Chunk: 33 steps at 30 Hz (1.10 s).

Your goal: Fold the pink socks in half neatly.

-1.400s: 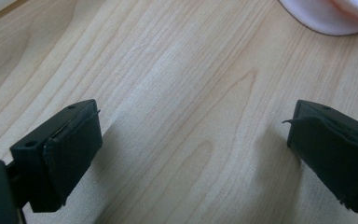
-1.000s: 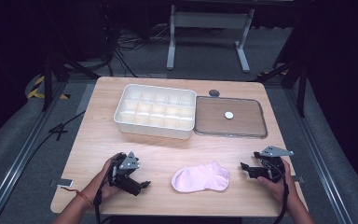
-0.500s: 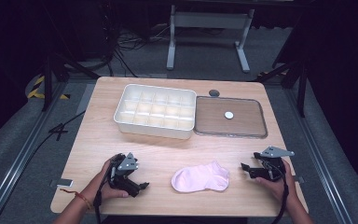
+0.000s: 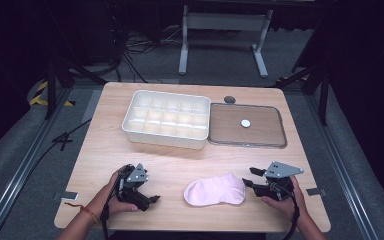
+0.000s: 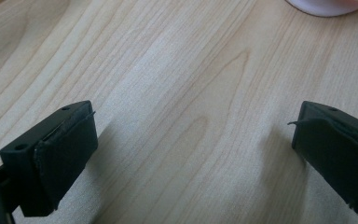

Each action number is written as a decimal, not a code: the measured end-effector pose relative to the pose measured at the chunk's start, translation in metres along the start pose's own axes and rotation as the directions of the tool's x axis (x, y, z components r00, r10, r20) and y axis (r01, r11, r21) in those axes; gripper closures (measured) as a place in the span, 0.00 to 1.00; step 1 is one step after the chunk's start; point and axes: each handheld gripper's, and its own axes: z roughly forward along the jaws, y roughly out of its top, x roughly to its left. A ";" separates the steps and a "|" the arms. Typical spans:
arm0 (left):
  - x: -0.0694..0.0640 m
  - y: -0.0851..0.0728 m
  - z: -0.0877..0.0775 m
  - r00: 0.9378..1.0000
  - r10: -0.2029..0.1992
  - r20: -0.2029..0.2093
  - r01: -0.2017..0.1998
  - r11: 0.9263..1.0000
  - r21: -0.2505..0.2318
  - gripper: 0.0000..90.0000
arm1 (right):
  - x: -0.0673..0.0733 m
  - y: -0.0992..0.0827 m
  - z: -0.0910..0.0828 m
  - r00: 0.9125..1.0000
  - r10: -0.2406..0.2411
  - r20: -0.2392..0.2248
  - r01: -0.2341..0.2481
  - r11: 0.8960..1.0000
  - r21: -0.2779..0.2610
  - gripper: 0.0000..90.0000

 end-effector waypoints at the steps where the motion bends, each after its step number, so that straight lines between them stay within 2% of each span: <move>1: 0.000 0.000 0.000 1.000 0.000 0.000 0.000 1.000 0.000 0.00 | 0.003 0.002 0.001 1.000 -0.010 -0.013 0.010 1.000 -0.002 0.59; 6: 0.000 0.000 0.000 1.000 0.000 0.000 0.000 1.000 -0.001 0.00 | 0.014 0.008 0.007 0.998 -0.033 -0.052 0.033 0.999 0.000 0.60; 11: 0.000 0.000 0.000 1.000 -0.004 -0.003 0.004 1.000 0.001 0.00 | 0.028 0.015 0.016 0.993 -0.070 -0.099 0.071 0.997 0.009 0.64; 17: -0.003 0.003 0.001 1.000 -0.024 -0.020 0.024 1.000 0.008 0.02 | 0.047 0.019 0.031 0.977 -0.135 -0.166 0.145 0.988 0.049 0.68; 20: -0.007 0.007 0.001 0.999 -0.047 -0.025 0.047 0.999 -0.017 0.17 | 0.050 0.016 0.036 0.973 -0.137 -0.186 0.151 0.986 0.067 0.68; 22: -0.008 0.011 0.004 0.998 -0.062 -0.002 0.062 0.998 -0.022 0.17 | 0.051 0.014 0.039 0.973 -0.136 -0.187 0.154 0.985 0.082 0.68; 25: -0.012 0.018 0.009 0.997 -0.070 0.024 0.071 0.997 -0.032 0.23 | 0.052 0.012 0.043 0.972 -0.137 -0.189 0.157 0.983 0.096 0.69; 28: -0.019 0.027 0.016 0.996 -0.062 0.057 0.064 0.997 -0.034 0.25 | 0.053 0.011 0.046 0.972 -0.138 -0.189 0.159 0.982 0.105 0.69; 30: -0.023 0.033 0.021 0.993 -0.073 0.089 0.077 0.996 -0.046 0.26 | 0.053 0.010 0.047 0.972 -0.128 -0.194 0.149 0.984 0.097 0.70; 33: -0.028 0.039 0.025 0.992 -0.077 0.102 0.083 0.995 -0.058 0.27 | 0.054 0.009 0.048 0.973 -0.128 -0.192 0.148 0.985 0.094 0.70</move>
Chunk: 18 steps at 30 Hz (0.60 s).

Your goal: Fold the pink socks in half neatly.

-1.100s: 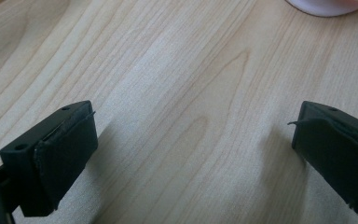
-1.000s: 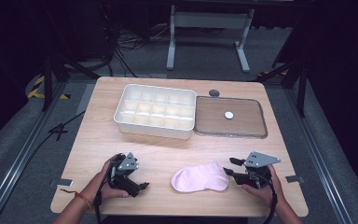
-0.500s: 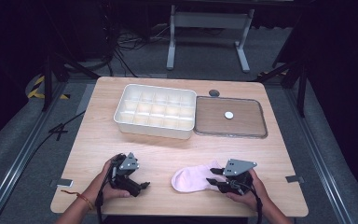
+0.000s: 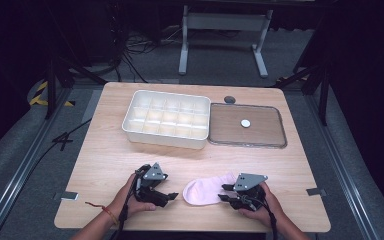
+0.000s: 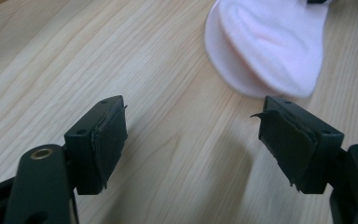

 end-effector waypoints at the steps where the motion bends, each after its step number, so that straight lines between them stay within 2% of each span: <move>1: -0.001 0.002 0.002 1.000 -0.009 0.006 0.009 1.000 -0.004 0.27 | 0.001 0.000 0.000 1.000 -0.007 0.001 0.007 1.000 -0.001 0.70; 5: -0.005 0.008 0.011 0.999 -0.030 0.029 0.030 1.000 -0.005 0.28 | 0.003 0.002 0.002 1.000 -0.013 0.004 0.013 1.000 0.000 0.70; 10: -0.010 0.016 0.017 1.000 -0.010 0.029 0.010 1.000 -0.006 0.28 | 0.004 0.002 0.003 1.000 -0.016 0.001 0.016 1.000 -0.001 0.69; 13: -0.012 0.020 0.020 0.999 -0.013 0.036 0.014 1.000 -0.008 0.29 | 0.004 0.003 0.003 1.000 -0.016 0.002 0.016 1.000 0.000 0.69; 18: -0.015 0.026 0.027 1.000 0.008 0.022 -0.008 1.000 0.001 0.30 | 0.004 0.003 0.003 1.000 -0.018 0.004 0.018 1.000 -0.002 0.69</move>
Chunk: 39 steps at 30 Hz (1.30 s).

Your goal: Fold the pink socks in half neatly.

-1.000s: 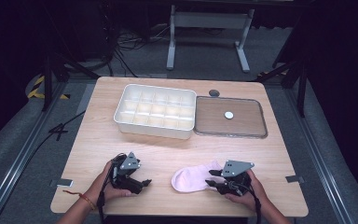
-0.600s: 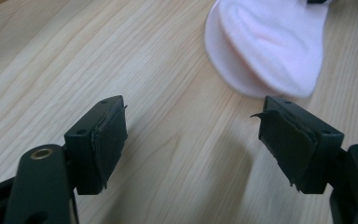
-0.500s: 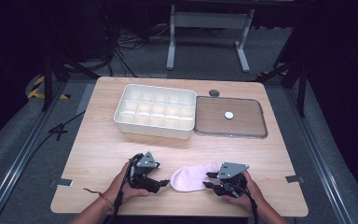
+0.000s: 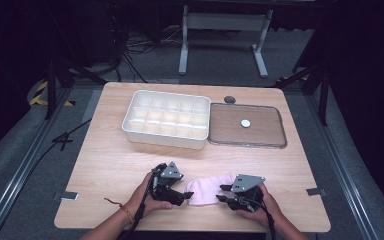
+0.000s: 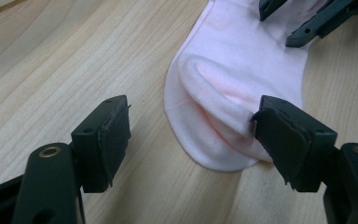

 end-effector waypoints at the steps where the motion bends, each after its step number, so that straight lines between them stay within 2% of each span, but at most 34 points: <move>1: 0.001 0.001 -0.001 1.000 0.001 0.000 -0.001 1.000 -0.009 0.30 | 0.000 0.000 0.000 1.000 0.003 0.001 -0.003 1.000 0.000 0.69; 5: 0.005 0.004 -0.011 0.998 0.007 -0.058 -0.008 1.000 -0.028 0.39 | 0.001 0.000 0.000 1.000 0.001 0.007 -0.001 1.000 0.000 0.69; 7: 0.007 0.005 -0.013 0.998 0.006 -0.059 -0.008 0.999 -0.032 0.41 | 0.001 0.000 0.000 1.000 0.000 0.011 0.000 1.000 0.002 0.68; 8: 0.010 0.007 -0.020 0.998 -0.012 -0.068 0.007 0.998 -0.062 0.41 | 0.001 0.001 0.000 1.000 -0.003 0.018 0.003 1.000 0.004 0.66; 10: 0.012 0.009 -0.028 0.998 -0.018 -0.064 0.012 0.995 -0.100 0.46 | 0.001 0.002 -0.001 1.000 0.014 0.019 -0.014 1.000 0.008 0.62; 12: 0.012 0.010 -0.031 0.998 -0.023 -0.063 0.015 0.993 -0.115 0.47 | 0.000 0.002 -0.003 1.000 0.015 0.022 -0.015 1.000 0.003 0.62; 15: 0.012 0.009 -0.028 0.999 -0.025 -0.047 0.021 0.995 -0.097 0.48 | -0.003 0.003 -0.011 0.998 0.035 0.046 -0.033 0.999 -0.038 0.64; 16: 0.011 0.009 -0.024 0.999 -0.021 -0.042 0.017 0.997 -0.076 0.48 | -0.004 0.004 -0.013 0.997 0.042 0.061 -0.039 0.998 -0.047 0.64; 19: 0.007 0.006 -0.011 0.999 -0.002 -0.040 0.001 1.000 -0.025 0.44 | -0.010 0.003 -0.019 0.992 0.044 0.118 -0.040 0.999 -0.036 0.66; 21: 0.004 0.004 -0.005 0.999 0.012 -0.042 -0.011 1.000 0.006 0.43 | -0.014 0.000 -0.022 0.989 0.063 0.131 -0.059 0.998 -0.039 0.66; 24: 0.001 0.002 0.002 0.998 0.021 -0.051 -0.020 0.999 0.037 0.41 | -0.017 -0.002 -0.024 0.990 0.078 0.116 -0.073 0.996 -0.049 0.66; 29: 0.000 0.001 0.003 0.997 0.030 -0.077 -0.028 0.999 0.028 0.38 | -0.009 0.000 -0.015 0.996 0.022 0.086 -0.020 0.999 -0.027 0.69; 33: -0.001 0.000 0.004 0.995 0.030 -0.091 -0.027 0.999 0.026 0.37 | -0.004 0.003 -0.008 0.999 -0.004 0.051 0.005 1.000 -0.027 0.77; 36: -0.001 0.000 0.004 0.996 0.027 -0.090 -0.024 0.999 0.025 0.37 | -0.003 0.003 -0.004 0.999 -0.014 0.048 0.015 1.000 -0.025 0.82; 39: 0.000 0.000 0.004 0.996 0.029 -0.086 -0.027 0.999 0.022 0.39 | -0.005 0.007 0.001 0.999 -0.005 0.039 0.007 0.999 -0.042 0.88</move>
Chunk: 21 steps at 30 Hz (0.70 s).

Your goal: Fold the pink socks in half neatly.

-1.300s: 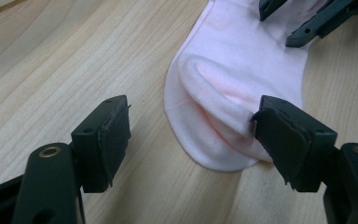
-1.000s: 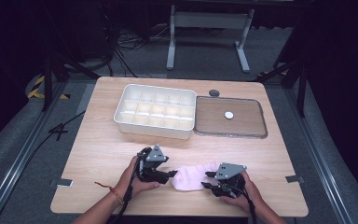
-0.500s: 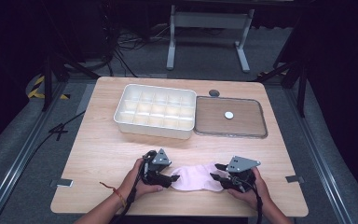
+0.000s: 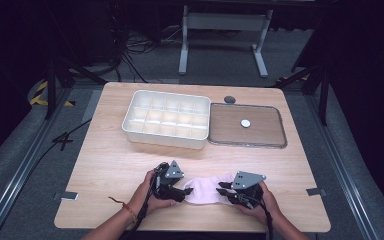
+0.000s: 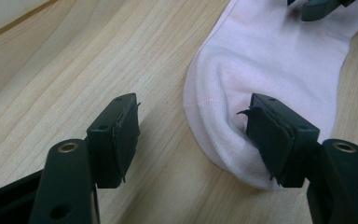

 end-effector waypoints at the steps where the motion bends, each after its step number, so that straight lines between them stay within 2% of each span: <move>1: 0.000 0.000 0.000 1.000 0.002 -0.002 -0.002 1.000 0.001 0.39 | 0.000 0.002 0.003 1.000 -0.012 -0.002 0.012 1.000 0.006 0.90; 3: 0.001 0.000 0.000 1.000 0.008 -0.001 -0.008 1.000 0.002 0.40 | 0.000 0.003 0.010 1.000 -0.015 -0.005 0.015 0.999 0.035 0.92; 5: 0.002 0.000 -0.001 1.000 0.012 -0.001 -0.012 1.000 0.002 0.41 | -0.001 0.003 0.012 1.000 -0.009 -0.012 0.010 1.000 0.024 0.92; 9: 0.004 -0.001 -0.002 1.000 0.000 0.000 0.000 1.000 0.000 0.46 | 0.000 0.004 0.013 1.000 -0.004 -0.012 0.005 1.000 0.027 0.94; 12: 0.007 -0.001 -0.003 1.000 -0.022 -0.001 0.022 1.000 -0.007 0.53 | 0.003 0.007 0.016 1.000 -0.022 -0.006 0.023 0.999 0.031 0.94; 16: 0.015 -0.003 -0.005 0.997 -0.068 0.034 0.069 0.997 -0.021 0.62 | 0.005 0.011 0.021 1.000 -0.026 -0.015 0.027 0.999 0.034 0.94; 21: 0.018 -0.005 -0.007 0.995 -0.077 0.064 0.079 0.997 -0.023 0.72 | 0.004 0.013 0.023 0.999 -0.023 -0.028 0.023 0.999 0.029 0.94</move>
